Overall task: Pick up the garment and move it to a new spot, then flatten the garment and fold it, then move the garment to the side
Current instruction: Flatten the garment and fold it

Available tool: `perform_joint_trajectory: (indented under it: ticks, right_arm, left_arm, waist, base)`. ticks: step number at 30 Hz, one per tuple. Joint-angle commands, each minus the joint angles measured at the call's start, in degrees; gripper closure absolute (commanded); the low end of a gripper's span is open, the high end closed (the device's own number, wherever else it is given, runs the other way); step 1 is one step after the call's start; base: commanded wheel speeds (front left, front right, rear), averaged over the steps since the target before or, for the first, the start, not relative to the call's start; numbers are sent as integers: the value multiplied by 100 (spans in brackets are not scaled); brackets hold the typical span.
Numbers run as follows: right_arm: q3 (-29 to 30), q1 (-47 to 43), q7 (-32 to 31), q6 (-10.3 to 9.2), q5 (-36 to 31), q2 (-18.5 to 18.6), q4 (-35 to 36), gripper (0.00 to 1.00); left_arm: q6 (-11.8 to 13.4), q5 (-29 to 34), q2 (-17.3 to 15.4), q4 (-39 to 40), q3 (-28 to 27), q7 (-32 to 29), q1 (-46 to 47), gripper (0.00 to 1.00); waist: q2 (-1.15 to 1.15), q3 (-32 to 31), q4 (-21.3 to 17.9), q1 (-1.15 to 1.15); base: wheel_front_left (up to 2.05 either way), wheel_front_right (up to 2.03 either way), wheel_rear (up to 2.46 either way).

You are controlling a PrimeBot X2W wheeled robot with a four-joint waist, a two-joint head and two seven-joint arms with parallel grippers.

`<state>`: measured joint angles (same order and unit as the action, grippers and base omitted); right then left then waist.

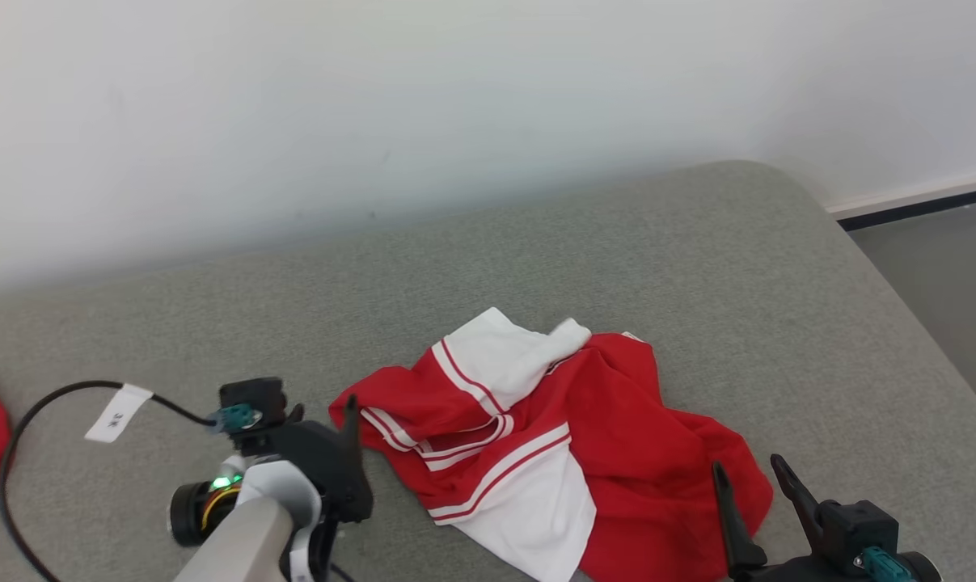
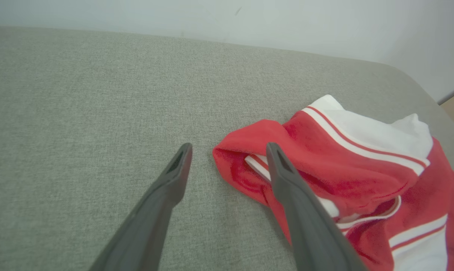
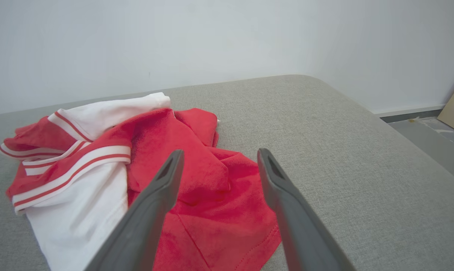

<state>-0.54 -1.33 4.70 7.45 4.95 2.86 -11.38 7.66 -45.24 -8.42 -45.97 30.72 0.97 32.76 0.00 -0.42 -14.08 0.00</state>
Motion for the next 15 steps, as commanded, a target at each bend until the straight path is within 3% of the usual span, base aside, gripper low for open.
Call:
perform_joint_trajectory:
  ticks: [1,4,9,15]
  right_arm:
    - [16,-36,-1,7,28,6,11,0]
    - [69,-99,10,7,22,5,0,0]
    - [84,-109,4,7,44,3,3,0]
    - [-10,-54,8,7,60,4,-6,0]
  left_arm:
    - [32,-25,-38,-68,-47,20,-68,0]
    - [-157,-232,51,-176,-115,-22,-188,0]
    - [-689,-489,280,131,76,-408,-412,0]
    - [-620,-476,488,656,627,-978,-641,0]
  waist:
    - [0,3,79,0]
    - [0,-27,179,0]
    - [0,-58,331,0]
    - [0,-16,315,0]
  base:
    - [0,0,0]
    - [0,0,0]
    - [0,0,0]
    - [0,0,0]
